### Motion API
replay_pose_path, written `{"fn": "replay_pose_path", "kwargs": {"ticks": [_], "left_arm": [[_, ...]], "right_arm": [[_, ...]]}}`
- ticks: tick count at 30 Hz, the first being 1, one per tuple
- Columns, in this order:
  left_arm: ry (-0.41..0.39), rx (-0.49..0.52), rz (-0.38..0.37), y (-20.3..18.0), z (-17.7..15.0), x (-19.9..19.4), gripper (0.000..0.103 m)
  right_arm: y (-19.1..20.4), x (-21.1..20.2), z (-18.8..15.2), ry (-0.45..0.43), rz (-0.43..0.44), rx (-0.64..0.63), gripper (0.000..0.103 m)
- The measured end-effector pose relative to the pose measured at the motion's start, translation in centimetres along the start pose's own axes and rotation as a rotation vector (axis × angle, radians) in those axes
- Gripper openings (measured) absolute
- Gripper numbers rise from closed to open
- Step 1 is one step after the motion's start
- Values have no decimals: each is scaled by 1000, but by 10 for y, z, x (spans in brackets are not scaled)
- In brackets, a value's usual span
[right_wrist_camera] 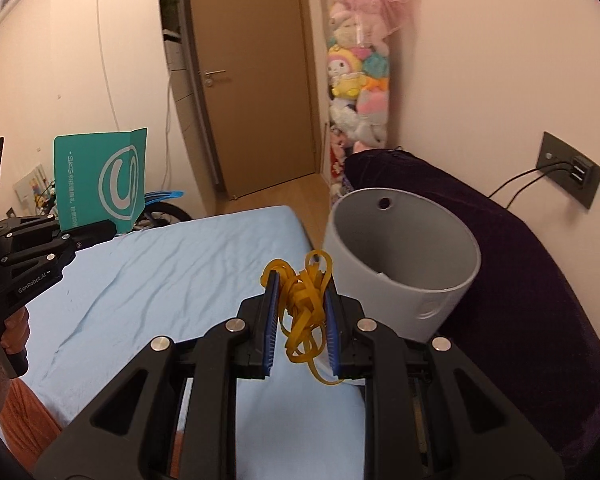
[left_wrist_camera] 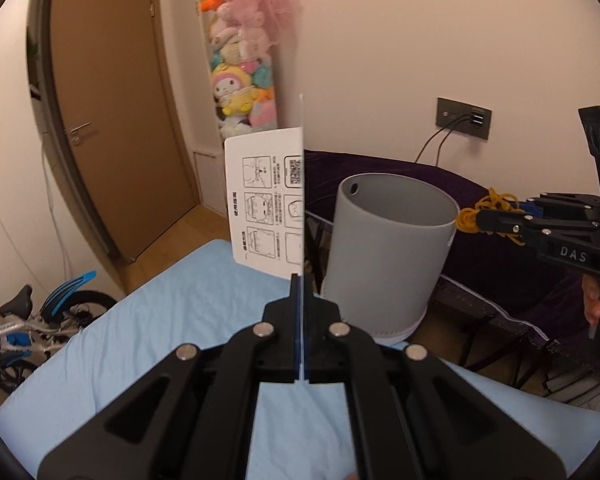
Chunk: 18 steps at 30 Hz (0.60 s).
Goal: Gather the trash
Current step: 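Carry the leaflet and rubber bands over to the grey bin, then open both grippers to drop the leaflet and rubber bands into the bin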
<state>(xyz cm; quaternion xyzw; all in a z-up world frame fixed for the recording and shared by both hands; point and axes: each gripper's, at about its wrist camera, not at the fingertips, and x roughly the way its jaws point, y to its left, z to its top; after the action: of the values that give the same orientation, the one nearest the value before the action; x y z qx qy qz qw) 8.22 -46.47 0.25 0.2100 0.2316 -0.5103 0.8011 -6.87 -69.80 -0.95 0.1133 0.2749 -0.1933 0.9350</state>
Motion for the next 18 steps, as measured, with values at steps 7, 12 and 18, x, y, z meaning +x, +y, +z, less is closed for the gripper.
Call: {"fn": "replay_pose_path", "kwargs": {"ticks": [7, 12, 18], "left_arm": [[-2, 56, -162, -56, 57, 55, 1], [43, 83, -252, -91, 82, 102, 1], [94, 70, -289, -104, 93, 145, 1]], "right_arm": [[-77, 1, 28, -17, -60, 71, 19], [-115, 21, 44, 0, -53, 126, 19], [-144, 53, 56, 22, -32, 167, 19]]}}
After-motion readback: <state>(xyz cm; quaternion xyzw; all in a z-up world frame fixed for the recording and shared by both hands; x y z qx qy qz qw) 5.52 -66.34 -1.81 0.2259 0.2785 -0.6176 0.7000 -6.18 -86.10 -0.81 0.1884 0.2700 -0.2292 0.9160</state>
